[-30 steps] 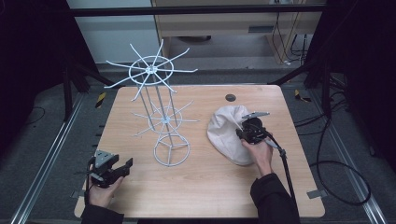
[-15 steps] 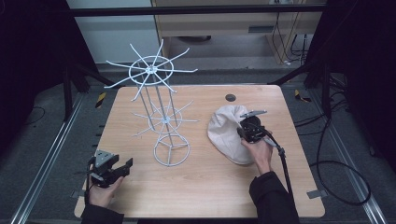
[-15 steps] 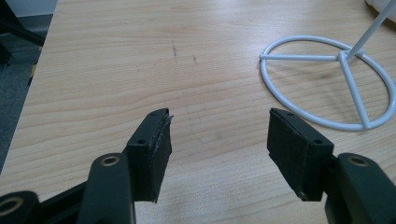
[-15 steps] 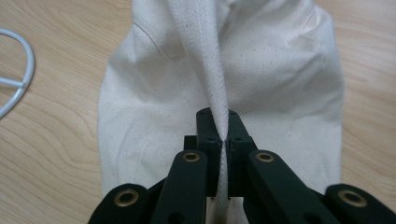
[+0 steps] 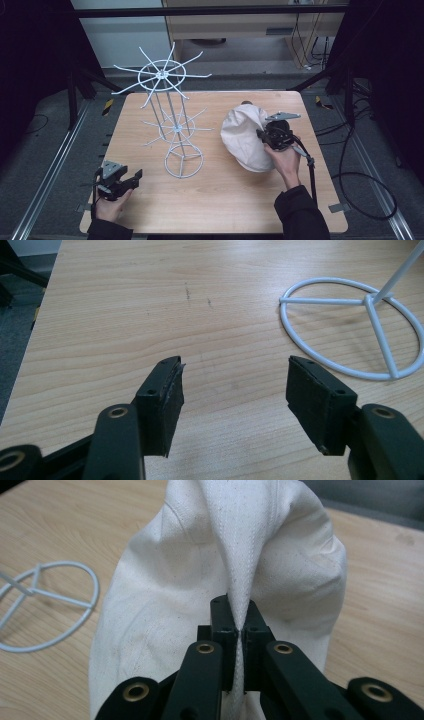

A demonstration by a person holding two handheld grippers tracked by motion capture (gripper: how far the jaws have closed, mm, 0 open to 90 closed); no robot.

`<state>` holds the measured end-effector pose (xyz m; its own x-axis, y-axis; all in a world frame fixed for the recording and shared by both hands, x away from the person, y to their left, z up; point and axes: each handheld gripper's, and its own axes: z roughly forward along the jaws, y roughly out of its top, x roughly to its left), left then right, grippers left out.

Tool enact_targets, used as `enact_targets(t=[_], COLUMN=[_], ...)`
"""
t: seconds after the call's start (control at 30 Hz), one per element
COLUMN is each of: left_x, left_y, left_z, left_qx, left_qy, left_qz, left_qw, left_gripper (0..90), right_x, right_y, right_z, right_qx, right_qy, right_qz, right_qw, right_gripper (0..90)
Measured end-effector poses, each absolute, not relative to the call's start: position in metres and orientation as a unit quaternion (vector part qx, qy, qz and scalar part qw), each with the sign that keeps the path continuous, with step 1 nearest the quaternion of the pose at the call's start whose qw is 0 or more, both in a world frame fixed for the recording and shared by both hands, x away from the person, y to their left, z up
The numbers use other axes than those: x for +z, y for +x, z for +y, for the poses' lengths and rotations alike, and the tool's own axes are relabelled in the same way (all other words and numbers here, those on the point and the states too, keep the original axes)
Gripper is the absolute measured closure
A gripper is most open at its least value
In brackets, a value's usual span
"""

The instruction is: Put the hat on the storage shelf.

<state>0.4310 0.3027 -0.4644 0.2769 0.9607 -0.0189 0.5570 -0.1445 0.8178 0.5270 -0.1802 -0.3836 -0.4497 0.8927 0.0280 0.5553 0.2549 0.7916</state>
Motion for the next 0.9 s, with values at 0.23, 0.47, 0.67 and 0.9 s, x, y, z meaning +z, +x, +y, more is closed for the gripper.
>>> enact_targets(t=[0.23, 0.47, 0.67, 0.9], left_x=[-0.465, -0.465, -0.464, -0.464], left_y=[0.431, 0.431, 0.43, 0.43], left_z=[0.302, 0.303, 0.302, 0.302], left_qx=[0.271, 0.271, 0.273, 0.273], left_qy=[0.706, 0.707, 0.708, 0.708], left_qz=[0.538, 0.537, 0.535, 0.535], left_qw=[0.372, 0.372, 0.372, 0.371], left_gripper=[39.7, 39.7, 39.7, 39.7], right_x=[-0.362, -0.344, -0.327, -0.315], right_y=[0.503, 0.483, 0.466, 0.447], right_z=[-0.189, -0.191, -0.192, -0.197], right_qx=[0.435, 0.466, 0.489, 0.518], right_qy=[0.456, 0.432, 0.415, 0.401], right_qz=[0.737, 0.726, 0.712, 0.692], right_qw=[0.244, 0.262, 0.286, 0.302], right_gripper=[88.7, 88.7, 88.7, 88.8])
